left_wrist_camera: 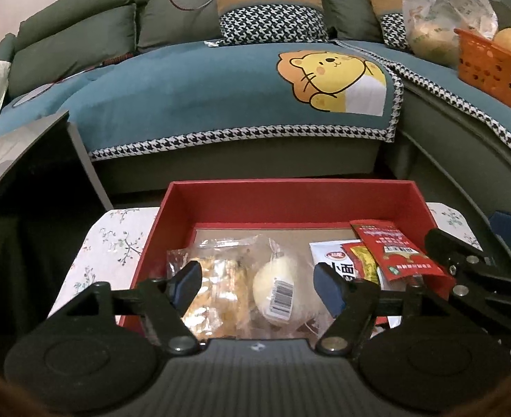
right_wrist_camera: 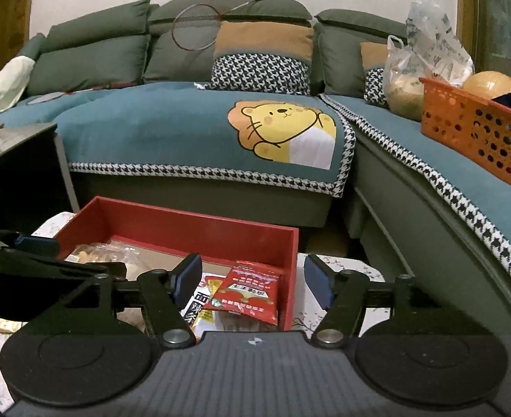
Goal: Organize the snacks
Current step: 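Open both grippers to release the bun and red packet in the box, then move the left gripper to the gold sachet while the right moves to the Kaprons pack, then grasp the gold sachet with the left gripper while the right grasps the Kaprons wafer pack, then carry the gold sachet and Kaprons pack over the red box and lower them in, then open both grippers to release the sachet and Kaprons pack in the box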
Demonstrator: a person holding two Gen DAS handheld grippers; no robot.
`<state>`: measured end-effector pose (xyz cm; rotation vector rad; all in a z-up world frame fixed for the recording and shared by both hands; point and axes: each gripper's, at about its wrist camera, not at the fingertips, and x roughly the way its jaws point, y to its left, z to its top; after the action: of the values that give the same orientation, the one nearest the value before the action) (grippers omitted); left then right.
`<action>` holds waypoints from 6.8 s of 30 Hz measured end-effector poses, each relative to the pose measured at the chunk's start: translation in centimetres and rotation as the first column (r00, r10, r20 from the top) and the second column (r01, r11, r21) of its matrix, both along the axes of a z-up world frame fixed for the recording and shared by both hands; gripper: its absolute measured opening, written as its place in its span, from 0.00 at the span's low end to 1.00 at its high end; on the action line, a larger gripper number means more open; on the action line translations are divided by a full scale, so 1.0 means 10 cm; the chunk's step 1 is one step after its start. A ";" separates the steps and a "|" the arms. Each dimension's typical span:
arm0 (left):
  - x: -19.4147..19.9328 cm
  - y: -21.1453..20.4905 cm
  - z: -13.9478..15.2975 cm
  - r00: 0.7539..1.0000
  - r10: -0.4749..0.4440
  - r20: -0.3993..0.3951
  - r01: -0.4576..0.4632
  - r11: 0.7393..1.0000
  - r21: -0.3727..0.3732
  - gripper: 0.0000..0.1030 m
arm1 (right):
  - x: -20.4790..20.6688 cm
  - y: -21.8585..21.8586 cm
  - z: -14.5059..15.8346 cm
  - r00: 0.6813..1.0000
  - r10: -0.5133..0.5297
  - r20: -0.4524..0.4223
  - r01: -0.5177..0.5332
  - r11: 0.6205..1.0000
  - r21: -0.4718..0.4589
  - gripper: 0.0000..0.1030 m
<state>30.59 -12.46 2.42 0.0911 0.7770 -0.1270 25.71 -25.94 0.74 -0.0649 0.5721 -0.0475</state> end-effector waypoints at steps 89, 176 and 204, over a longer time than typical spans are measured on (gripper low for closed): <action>-0.35 1.52 -0.79 0.938 0.014 -0.347 -0.034 0.998 -0.052 0.41 | -0.50 -0.27 -0.58 0.899 -0.068 -0.433 0.130 0.985 0.116 0.60; 0.44 0.09 -0.28 0.997 -0.064 -0.044 0.060 0.994 -0.092 0.42 | 0.53 0.05 -0.39 0.993 -0.063 -0.096 0.073 0.991 0.113 0.63; -0.07 0.30 0.30 0.998 -0.014 0.067 0.017 0.998 -0.053 0.89 | 0.14 -0.04 0.16 0.996 -0.086 0.039 0.081 0.990 0.112 0.81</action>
<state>29.91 -9.51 5.46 0.0505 0.7056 -0.1586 27.07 -26.31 2.35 0.0673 0.5324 -0.0986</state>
